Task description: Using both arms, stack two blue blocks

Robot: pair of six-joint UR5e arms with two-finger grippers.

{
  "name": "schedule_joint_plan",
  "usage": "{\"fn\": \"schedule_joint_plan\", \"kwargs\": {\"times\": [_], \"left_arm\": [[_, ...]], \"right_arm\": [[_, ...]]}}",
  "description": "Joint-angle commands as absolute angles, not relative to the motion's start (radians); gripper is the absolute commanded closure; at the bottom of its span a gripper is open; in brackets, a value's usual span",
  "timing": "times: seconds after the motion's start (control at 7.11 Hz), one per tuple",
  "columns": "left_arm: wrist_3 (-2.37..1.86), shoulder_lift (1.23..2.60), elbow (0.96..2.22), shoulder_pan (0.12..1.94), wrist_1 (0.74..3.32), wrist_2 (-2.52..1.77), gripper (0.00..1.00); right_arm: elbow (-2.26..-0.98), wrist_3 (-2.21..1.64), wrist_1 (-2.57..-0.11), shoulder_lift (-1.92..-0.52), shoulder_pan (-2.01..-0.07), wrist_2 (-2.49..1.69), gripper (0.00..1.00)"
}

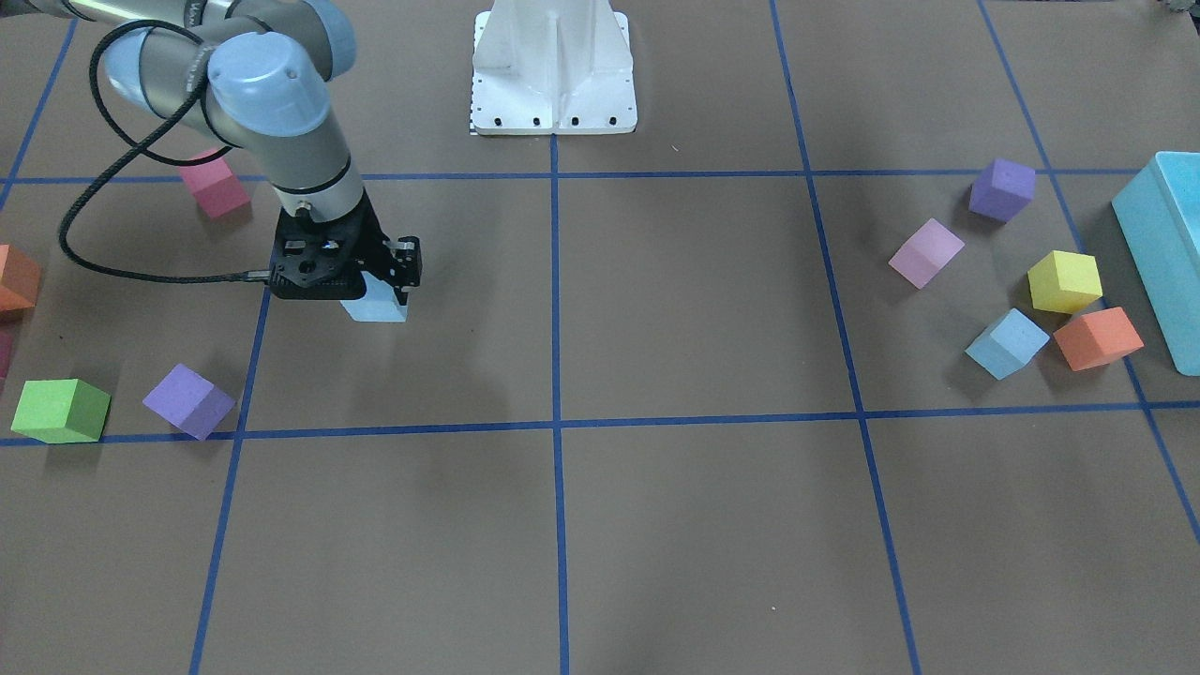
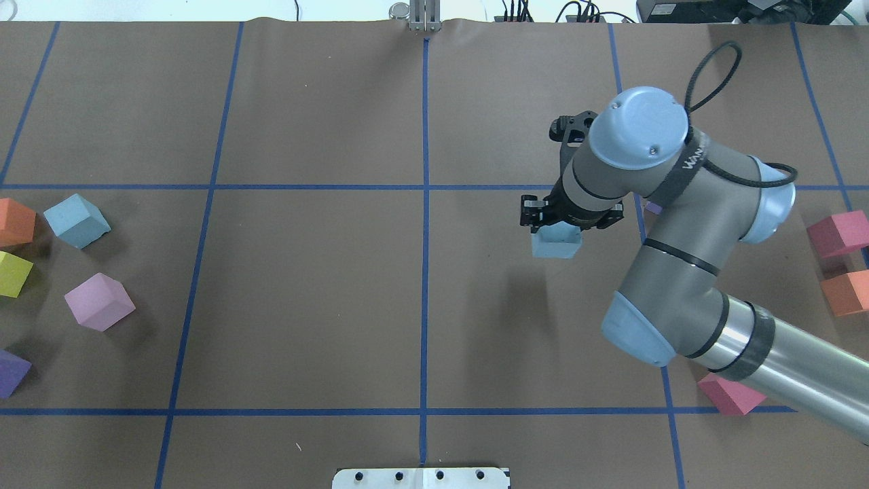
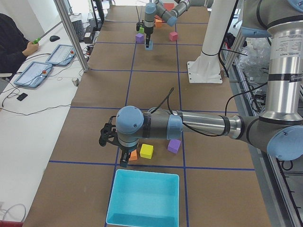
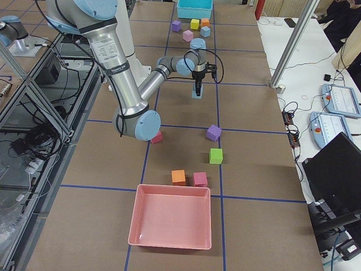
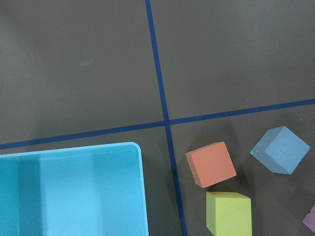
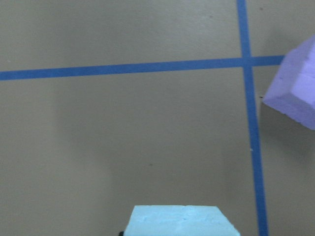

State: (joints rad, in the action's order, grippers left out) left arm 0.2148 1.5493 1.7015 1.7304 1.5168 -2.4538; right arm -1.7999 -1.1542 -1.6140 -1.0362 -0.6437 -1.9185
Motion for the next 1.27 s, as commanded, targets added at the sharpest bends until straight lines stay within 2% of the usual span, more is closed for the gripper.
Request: {"fn": "schedule_joint_plan", "kwargs": {"times": [0.0, 0.42, 0.7, 1.12], "left_arm": [[0.215, 1.549, 1.697, 1.730, 1.516, -2.454, 0.02], [0.213, 1.549, 1.697, 1.730, 1.514, -2.453, 0.02], [0.213, 1.549, 1.695, 1.730, 1.514, -2.453, 0.02], [0.213, 1.549, 1.695, 1.730, 1.514, -2.453, 0.02]], "right_arm": [[-1.674, -1.213, -1.621, -0.877, -0.591, -1.862, 0.30], [-1.540, -1.209, -1.618, -0.767, -0.551, -1.824, 0.31], [-1.404, -1.213, -1.504, -0.716, -0.516, -1.795, 0.31], [-1.401, -1.221, -1.494, -0.713, -0.486, -1.776, 0.31]]}}
